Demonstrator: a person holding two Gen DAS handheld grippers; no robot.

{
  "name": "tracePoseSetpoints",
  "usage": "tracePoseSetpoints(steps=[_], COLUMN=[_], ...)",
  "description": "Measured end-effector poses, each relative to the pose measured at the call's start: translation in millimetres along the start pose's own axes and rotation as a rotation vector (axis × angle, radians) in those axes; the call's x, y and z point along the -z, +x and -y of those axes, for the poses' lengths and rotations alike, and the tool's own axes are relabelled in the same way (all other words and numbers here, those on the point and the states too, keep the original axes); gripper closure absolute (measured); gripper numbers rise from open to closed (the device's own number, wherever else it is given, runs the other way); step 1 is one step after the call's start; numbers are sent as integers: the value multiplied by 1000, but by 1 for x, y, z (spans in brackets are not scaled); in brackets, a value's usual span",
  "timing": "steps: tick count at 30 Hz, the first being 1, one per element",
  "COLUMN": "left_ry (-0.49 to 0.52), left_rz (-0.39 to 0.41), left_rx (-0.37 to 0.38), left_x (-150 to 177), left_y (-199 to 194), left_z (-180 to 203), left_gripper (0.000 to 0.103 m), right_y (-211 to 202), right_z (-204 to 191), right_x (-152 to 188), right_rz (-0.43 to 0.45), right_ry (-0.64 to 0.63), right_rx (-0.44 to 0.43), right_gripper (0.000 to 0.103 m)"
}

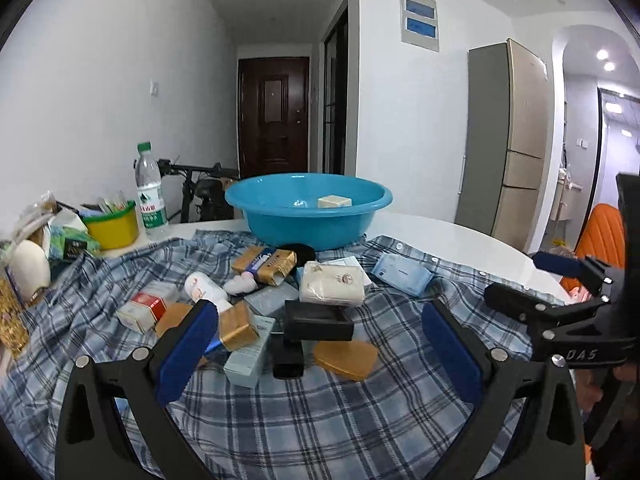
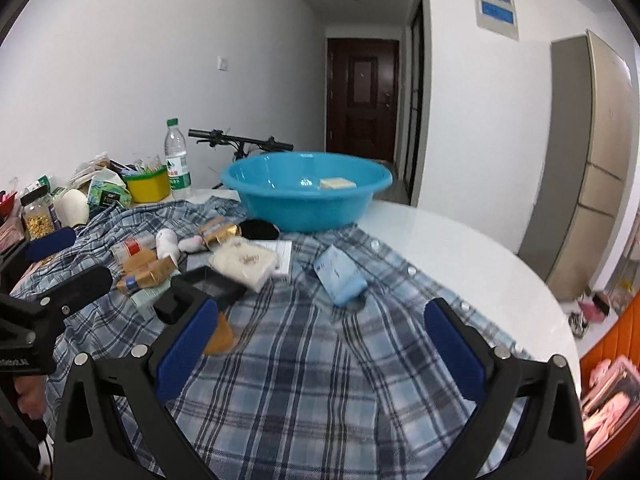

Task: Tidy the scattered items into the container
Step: 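Withdraw both tools from the basin back toward the items, then reach the left tool to the black square frame box while the right tool approaches the orange soap box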

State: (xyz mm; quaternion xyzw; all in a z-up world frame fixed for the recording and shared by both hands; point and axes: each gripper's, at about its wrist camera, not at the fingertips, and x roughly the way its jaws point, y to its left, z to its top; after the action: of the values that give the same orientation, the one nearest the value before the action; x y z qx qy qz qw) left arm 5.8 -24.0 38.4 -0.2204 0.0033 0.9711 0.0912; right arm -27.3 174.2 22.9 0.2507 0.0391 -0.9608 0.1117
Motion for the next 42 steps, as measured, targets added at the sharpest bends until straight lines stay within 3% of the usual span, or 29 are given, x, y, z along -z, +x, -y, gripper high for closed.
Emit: tracePoseSetpoints(steps=[8,13,18,22,25,29,33,37,42], left_ry=[-54,-109,-155,-136,-40,-113,-111,-120,-58], left_rz=[32,-128,-190,-183,-191,-287,-247,-274,-335], left_rx=[-66,5,-85,-55,-69,-22,-109,-10,-36], left_x=[-23,-45,-42,-32,-19,-4,-4,-3,0], left_y=[11,75,103,85,75,84,84,89,108], left_z=[-21,-39,-52,-42,-22,-20,-20,-15,-1], left_gripper=[0,0,0,0,0,0,0,0,0], right_y=[6,50,71,60,45,34,28,23,24], right_z=[7,16,32,34,24,11,8,9,13], right_x=[-17,-39,-42,-29,-19,-13,-9,-8,-8], right_rz=[39,29,-47,-53,0,-11,-59,-56,-52], right_ry=[-1,-68,1,71,31,-9,-10,-21,-15], right_rx=[81,188,112,55,58,82,13,33,48], right_gripper=[0,0,0,0,0,0,0,0,0])
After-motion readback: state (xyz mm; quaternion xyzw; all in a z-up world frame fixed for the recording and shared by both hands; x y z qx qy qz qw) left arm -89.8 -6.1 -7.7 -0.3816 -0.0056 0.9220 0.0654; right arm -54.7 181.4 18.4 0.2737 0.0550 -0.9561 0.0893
